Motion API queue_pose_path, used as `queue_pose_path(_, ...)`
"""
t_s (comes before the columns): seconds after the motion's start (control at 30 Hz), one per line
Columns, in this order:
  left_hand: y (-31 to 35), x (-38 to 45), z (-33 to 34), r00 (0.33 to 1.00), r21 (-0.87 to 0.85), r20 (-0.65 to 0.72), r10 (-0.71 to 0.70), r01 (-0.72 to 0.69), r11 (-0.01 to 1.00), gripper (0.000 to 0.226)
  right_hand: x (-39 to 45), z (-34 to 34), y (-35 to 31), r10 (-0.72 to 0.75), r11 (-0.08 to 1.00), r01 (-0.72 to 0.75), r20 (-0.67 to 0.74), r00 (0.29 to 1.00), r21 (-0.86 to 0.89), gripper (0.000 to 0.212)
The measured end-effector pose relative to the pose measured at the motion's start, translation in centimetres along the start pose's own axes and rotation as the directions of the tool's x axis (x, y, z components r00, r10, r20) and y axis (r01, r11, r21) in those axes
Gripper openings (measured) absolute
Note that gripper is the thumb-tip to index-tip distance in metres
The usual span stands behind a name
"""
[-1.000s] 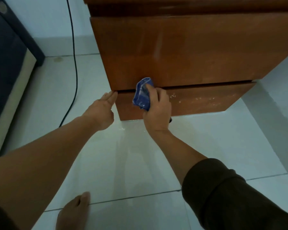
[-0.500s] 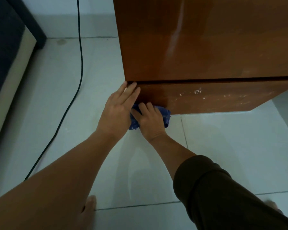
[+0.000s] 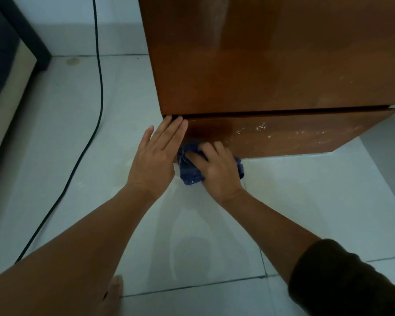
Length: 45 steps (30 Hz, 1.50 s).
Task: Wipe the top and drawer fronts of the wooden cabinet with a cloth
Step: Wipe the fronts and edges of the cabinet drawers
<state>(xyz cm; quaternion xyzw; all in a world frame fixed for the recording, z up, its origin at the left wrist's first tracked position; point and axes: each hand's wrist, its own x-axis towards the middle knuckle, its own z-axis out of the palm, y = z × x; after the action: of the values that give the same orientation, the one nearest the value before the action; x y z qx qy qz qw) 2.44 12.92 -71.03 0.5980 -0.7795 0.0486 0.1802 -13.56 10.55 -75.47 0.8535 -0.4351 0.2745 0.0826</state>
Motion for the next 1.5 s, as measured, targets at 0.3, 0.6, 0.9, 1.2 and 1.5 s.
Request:
queue_pose_path(0.3, 1.3, 1.7, 0.7, 0.997, -0.047, -0.056, 0.046, -0.048, 0.998, 0.056, 2.1, -0.8, 3.5, -0.124, 0.992, 0.119, -0.188, 0.974, -0.036, 0.013)
queue_pose_path(0.6, 1.5, 1.2, 3.0, 0.997, 0.021, -0.068, 0.024, -0.022, 1.000, 0.063, -1.9, 5.7, 3.9, -0.040, 0.995, 0.070, 0.343, 0.939, -0.076, 0.030)
queue_pose_path(0.9, 2.5, 2.1, 2.7, 0.991, 0.036, -0.075, 0.112, -0.110, 0.993, 0.061, -2.5, 1.1, 4.8, -0.039, 0.999, 0.039, 0.001, 0.999, -0.010, 0.020)
queue_pose_path(1.2, 6.3, 4.3, 2.8, 0.993, -0.036, -0.035, 0.114, -0.116, 0.993, 0.080, -0.4, -4.2, 9.4, -0.039, 0.989, 0.000, -0.267, 0.963, -0.145, 0.012)
queue_pose_path(1.5, 7.4, 4.7, 4.2, 0.998, 0.079, -0.016, 0.053, -0.052, 0.996, 0.085, -4.0, 3.2, 10.0, -0.028, 0.997, 0.035, 0.100, 0.995, -0.062, 0.013)
